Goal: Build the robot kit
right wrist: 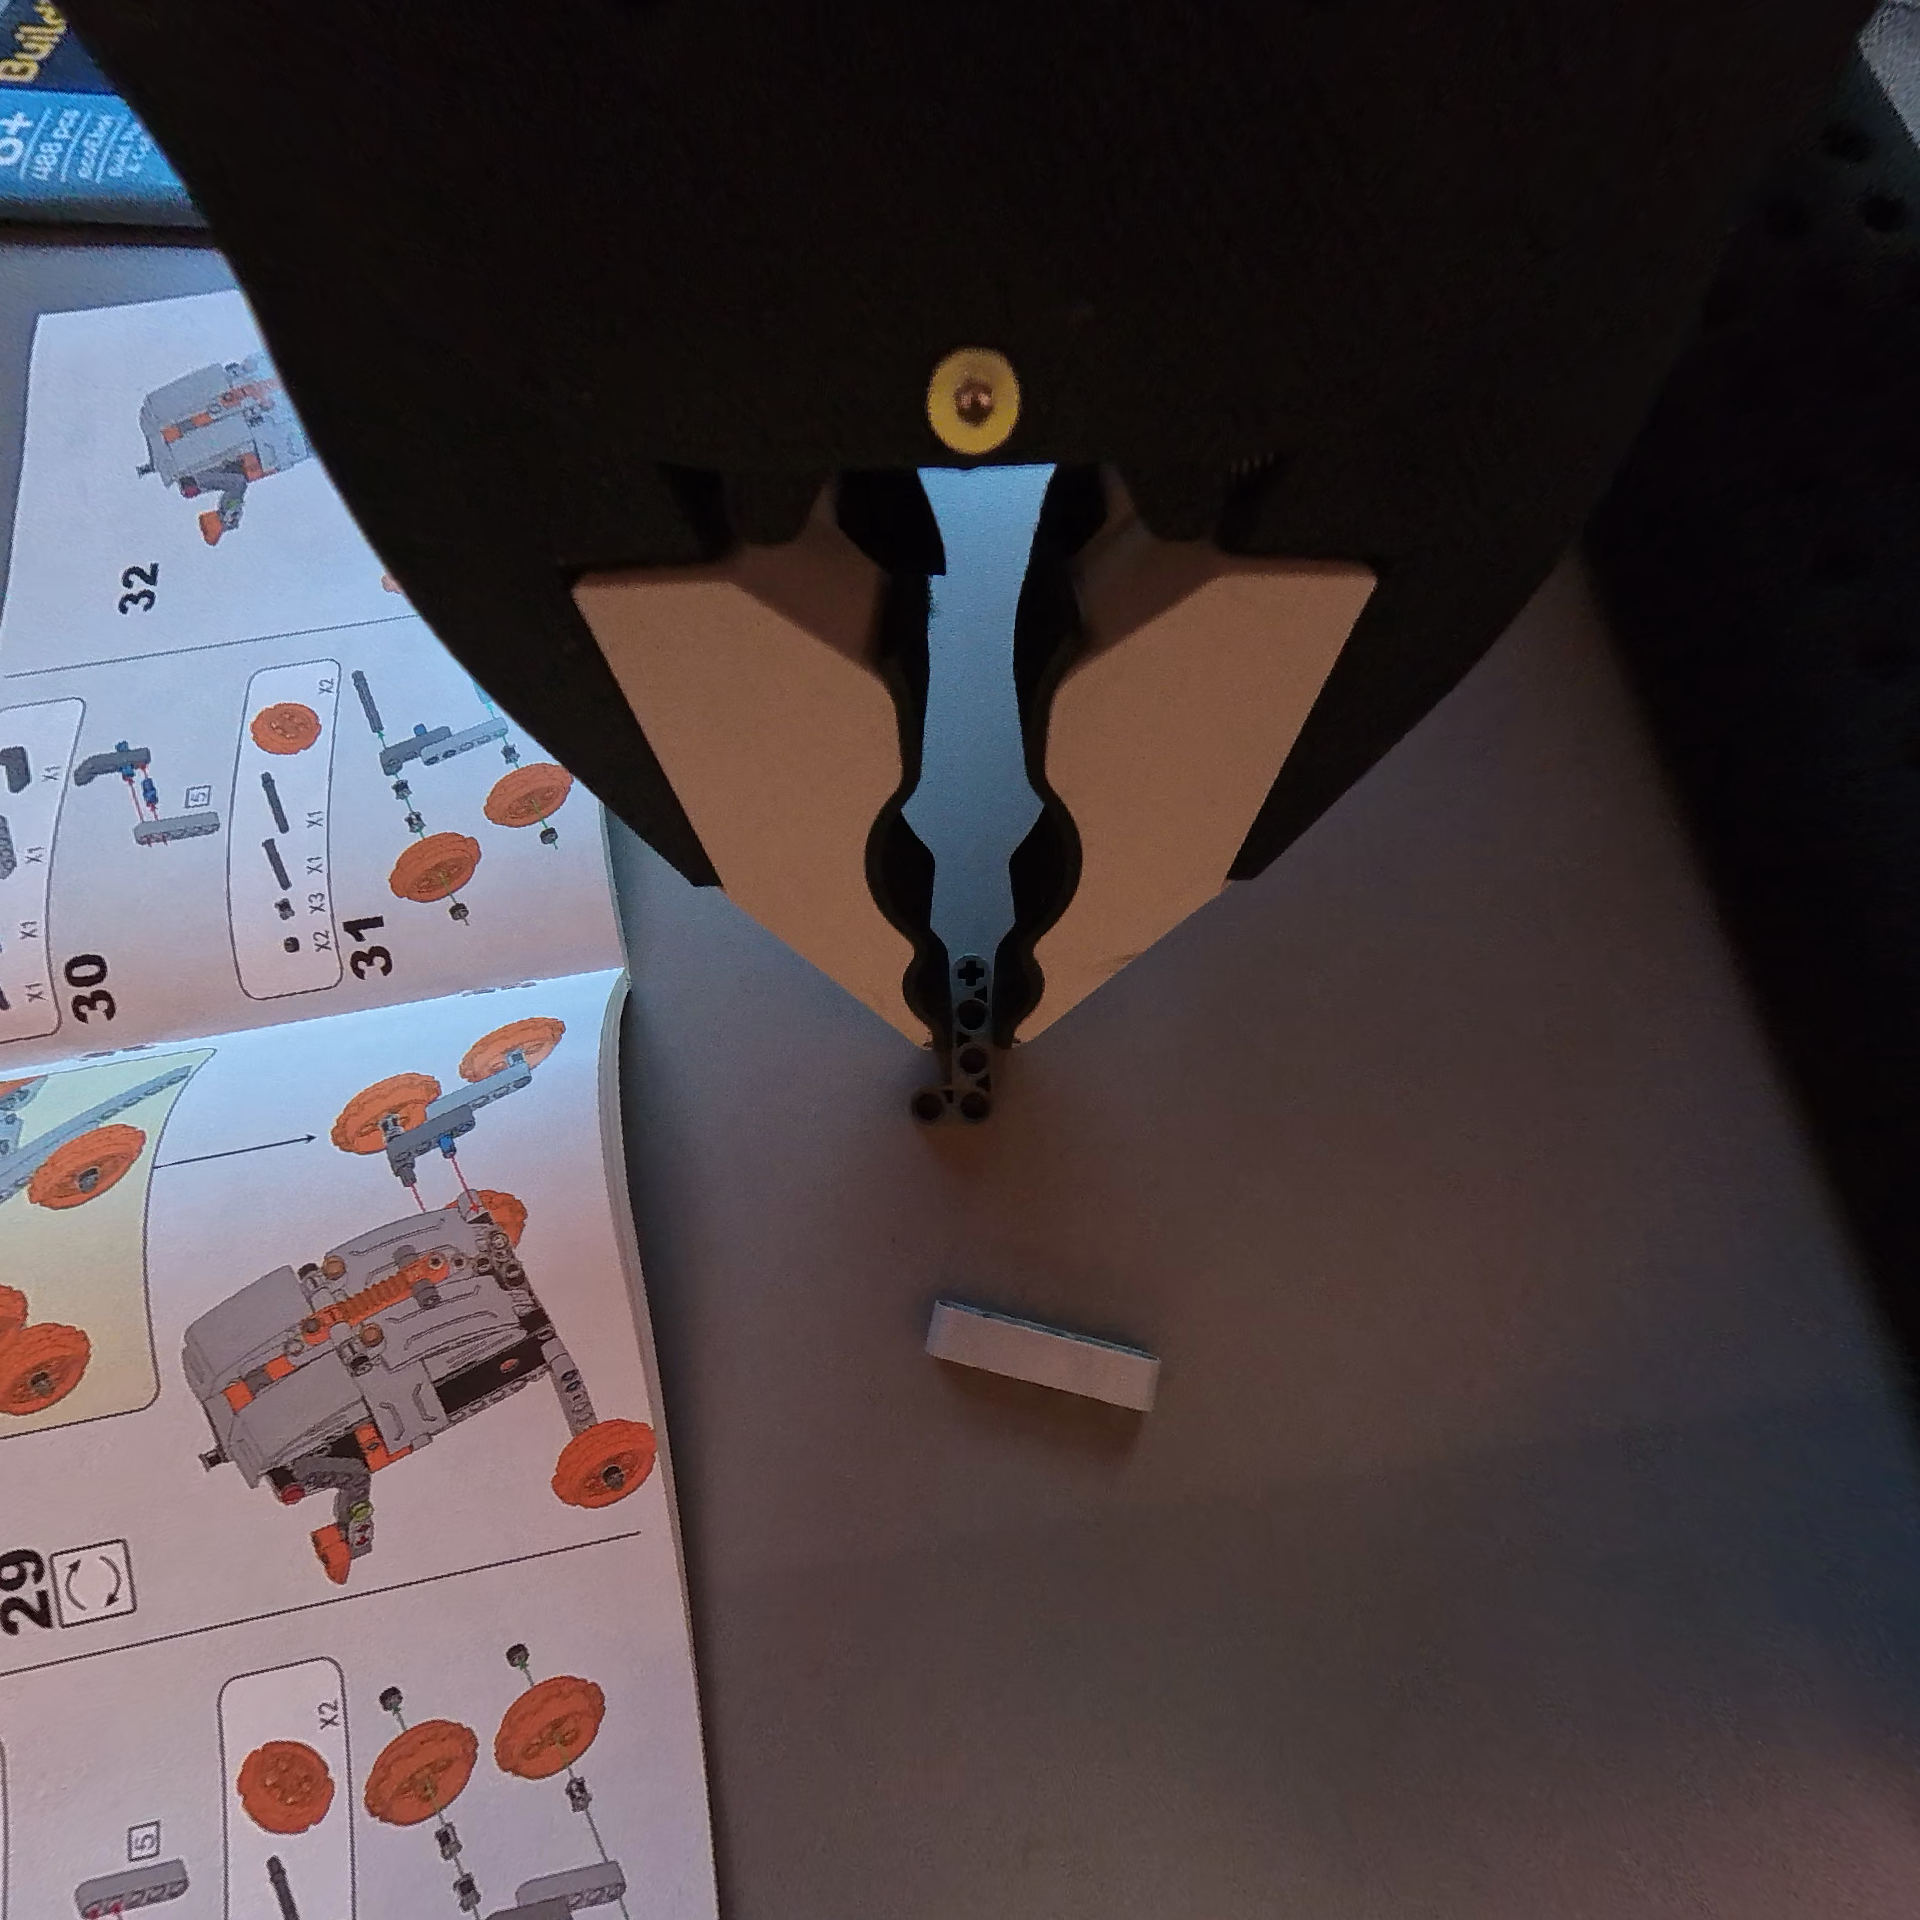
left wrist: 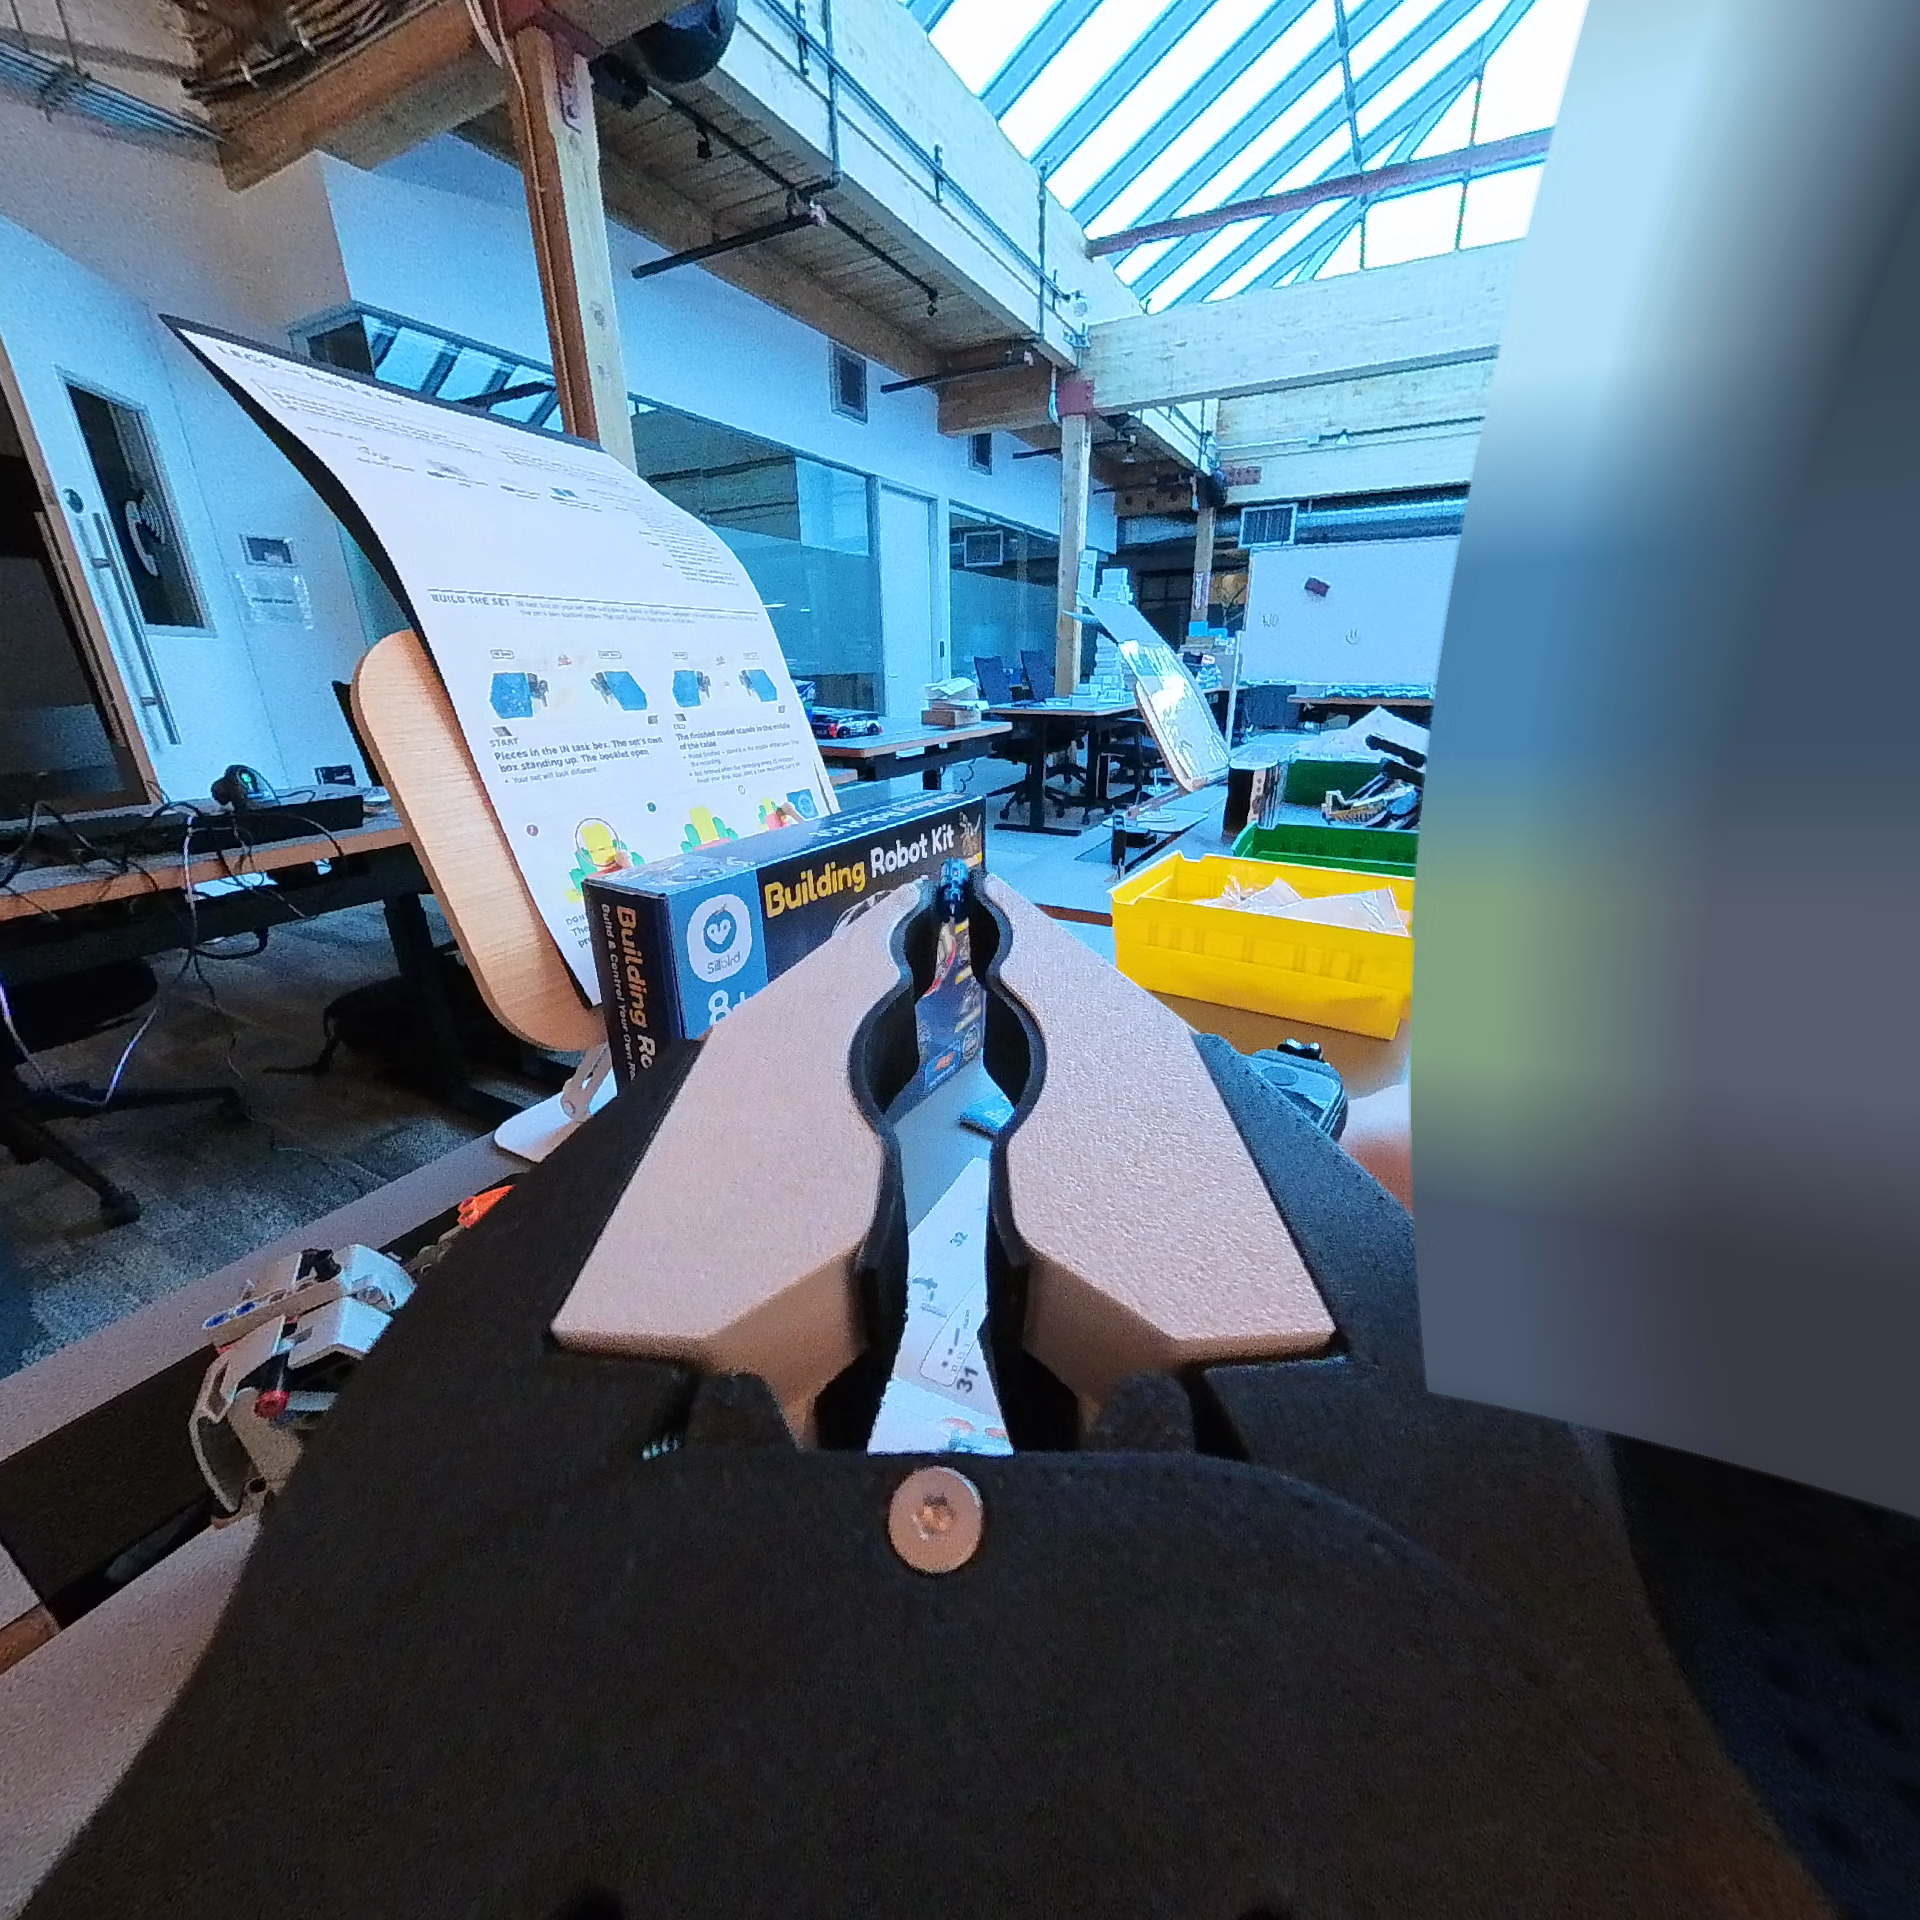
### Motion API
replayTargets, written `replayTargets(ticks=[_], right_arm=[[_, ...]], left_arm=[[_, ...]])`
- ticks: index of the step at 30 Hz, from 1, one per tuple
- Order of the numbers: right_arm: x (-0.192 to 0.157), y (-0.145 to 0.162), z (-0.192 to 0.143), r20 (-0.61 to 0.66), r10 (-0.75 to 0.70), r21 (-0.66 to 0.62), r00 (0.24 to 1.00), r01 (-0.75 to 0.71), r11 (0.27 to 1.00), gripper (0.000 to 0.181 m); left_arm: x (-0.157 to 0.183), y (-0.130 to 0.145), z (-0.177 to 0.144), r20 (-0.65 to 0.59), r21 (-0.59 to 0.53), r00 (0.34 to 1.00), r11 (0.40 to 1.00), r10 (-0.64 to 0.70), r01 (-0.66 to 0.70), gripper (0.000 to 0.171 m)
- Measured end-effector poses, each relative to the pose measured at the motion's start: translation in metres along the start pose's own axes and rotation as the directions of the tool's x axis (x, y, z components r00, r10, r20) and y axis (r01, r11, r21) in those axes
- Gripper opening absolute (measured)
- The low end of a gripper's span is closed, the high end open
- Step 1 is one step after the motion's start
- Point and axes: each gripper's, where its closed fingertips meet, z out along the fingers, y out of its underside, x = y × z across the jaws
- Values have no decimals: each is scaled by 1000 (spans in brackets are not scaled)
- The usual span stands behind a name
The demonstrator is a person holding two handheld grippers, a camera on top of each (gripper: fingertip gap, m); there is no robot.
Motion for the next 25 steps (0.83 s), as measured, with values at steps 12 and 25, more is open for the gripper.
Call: replayTargets(ticks=[12,25], right_arm=[[0,-1,0,51,1,77,999,-4,997,8],[25,-49,-190,768,-172,634,617,-696,336,6]], left_arm=[[-10,16,5,94,-100,992,992,83,-73,2],[17,31,53,-3,-201,983,963,184,-181,2]])
